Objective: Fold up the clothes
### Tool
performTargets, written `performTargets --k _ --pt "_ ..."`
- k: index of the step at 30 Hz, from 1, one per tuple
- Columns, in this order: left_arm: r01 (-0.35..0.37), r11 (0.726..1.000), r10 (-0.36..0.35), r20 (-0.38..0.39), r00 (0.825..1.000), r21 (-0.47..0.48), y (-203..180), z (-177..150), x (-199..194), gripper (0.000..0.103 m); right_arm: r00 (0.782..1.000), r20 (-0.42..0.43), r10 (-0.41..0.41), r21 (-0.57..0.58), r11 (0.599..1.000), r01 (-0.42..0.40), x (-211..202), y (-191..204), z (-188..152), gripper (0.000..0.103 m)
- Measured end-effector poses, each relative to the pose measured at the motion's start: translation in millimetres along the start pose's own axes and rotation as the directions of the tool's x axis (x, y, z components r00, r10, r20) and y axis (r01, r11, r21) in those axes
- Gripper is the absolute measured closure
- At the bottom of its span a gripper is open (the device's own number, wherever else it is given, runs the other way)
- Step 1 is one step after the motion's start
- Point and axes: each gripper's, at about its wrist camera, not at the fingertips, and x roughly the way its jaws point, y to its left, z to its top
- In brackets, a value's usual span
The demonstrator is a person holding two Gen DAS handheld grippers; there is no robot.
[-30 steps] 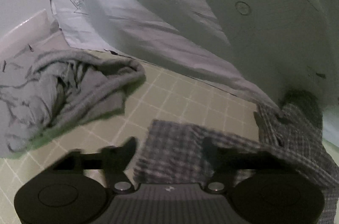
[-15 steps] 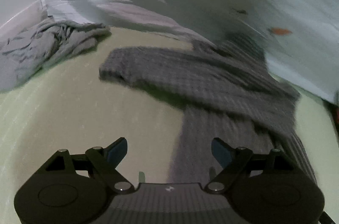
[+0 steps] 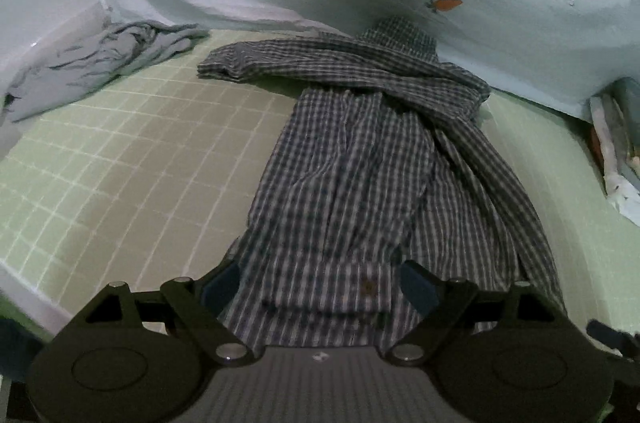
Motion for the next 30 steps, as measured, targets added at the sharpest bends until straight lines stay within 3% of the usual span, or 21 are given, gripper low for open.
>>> performTargets --k 3,4,5,8,18,25,28,30 --pt "0.001 1.0 -0.001 0.0 1.0 -0.001 7 -10 -11 0.015 0.999 0.011 -0.042 -0.076 0.996 0.043 0 11 -4 0.07" --pt "0.004 1.0 -0.004 -0.002 1.0 0.0 10 -11 -13 0.015 0.998 0.023 -0.059 -0.082 0.995 0.061 -2 13 -4 0.093" --pt "0.007 1.0 -0.007 -0.005 1.0 0.0 14 -11 -14 0.015 0.997 0.035 -0.076 -0.088 0.993 0.078 -5 14 -4 0.102" --pt "0.012 1.0 -0.012 -0.02 1.0 0.014 27 -6 -16 0.015 0.994 0.076 -0.073 -0.001 0.997 0.073 -21 15 4 0.102" --pt "0.05 0.997 -0.05 -0.012 0.999 0.063 84 11 -24 0.015 0.974 0.221 0.05 0.128 0.989 -0.08 -79 84 35 0.102" --pt "0.052 0.992 -0.05 -0.019 0.999 0.118 119 7 -26 0.015 0.982 0.079 0.174 0.219 0.957 -0.188 -30 141 10 0.1" --pt "0.042 0.992 -0.038 -0.037 0.999 0.115 134 4 -27 0.015 0.982 -0.005 0.191 0.255 0.949 -0.183 -6 153 -4 0.091" --pt "0.039 0.994 -0.035 -0.044 0.998 0.105 142 3 -27 0.015 0.983 -0.014 0.184 0.266 0.948 -0.174 -7 154 -7 0.087"
